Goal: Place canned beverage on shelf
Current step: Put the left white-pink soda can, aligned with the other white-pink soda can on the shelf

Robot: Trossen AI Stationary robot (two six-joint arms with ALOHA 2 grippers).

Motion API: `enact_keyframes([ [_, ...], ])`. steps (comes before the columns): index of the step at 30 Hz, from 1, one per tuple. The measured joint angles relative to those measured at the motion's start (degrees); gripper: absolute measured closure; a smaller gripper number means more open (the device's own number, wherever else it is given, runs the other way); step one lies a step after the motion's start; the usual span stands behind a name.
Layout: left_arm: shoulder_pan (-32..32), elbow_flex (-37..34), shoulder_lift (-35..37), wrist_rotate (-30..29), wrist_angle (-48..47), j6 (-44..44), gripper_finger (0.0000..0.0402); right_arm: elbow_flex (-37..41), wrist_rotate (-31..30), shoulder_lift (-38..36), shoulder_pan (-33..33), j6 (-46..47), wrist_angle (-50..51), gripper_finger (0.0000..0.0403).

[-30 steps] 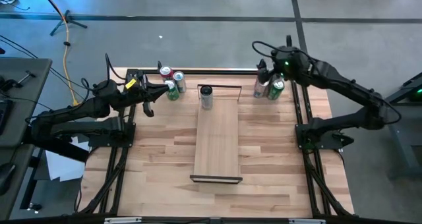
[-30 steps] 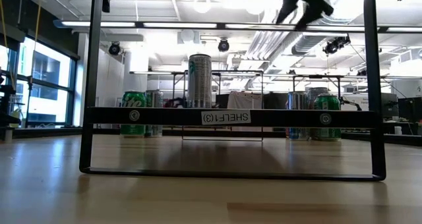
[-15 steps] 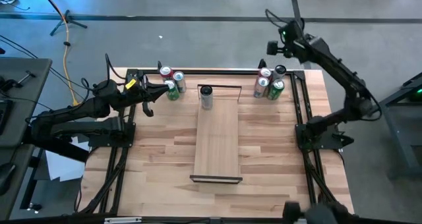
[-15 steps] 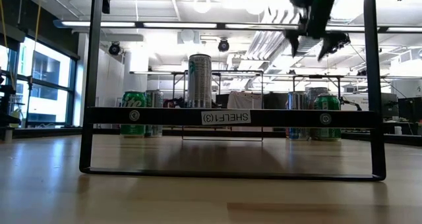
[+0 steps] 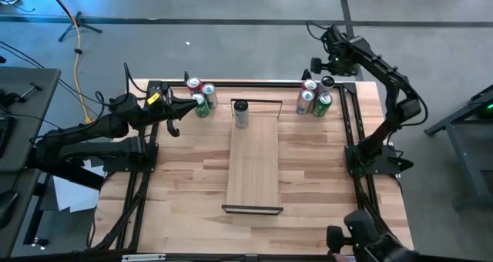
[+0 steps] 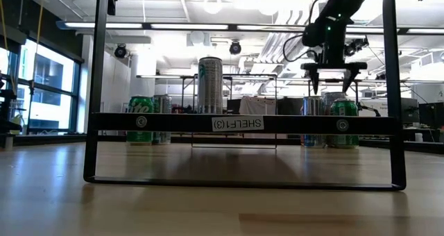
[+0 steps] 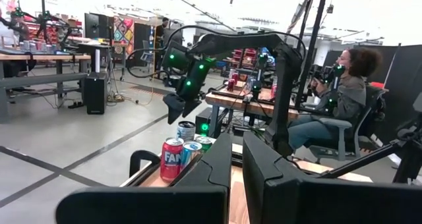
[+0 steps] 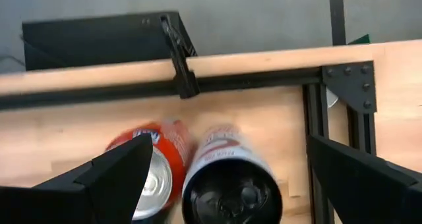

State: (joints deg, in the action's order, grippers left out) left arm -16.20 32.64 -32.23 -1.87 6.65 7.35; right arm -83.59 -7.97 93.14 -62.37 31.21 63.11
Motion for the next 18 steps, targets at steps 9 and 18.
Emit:
enact_keyframes([
  [9, 0.0, 0.0, 0.0, 0.0, -1.4, -0.7, 0.0401, 0.0, 2.3, 0.1, 0.1, -1.9, 7.2, 0.0015],
  [18, 0.0, 0.0, 0.0, -0.1, -2.4, -1.5, 0.0402, 0.0, 2.5, 0.3, 0.1, -1.2, 7.9, 0.0015],
])
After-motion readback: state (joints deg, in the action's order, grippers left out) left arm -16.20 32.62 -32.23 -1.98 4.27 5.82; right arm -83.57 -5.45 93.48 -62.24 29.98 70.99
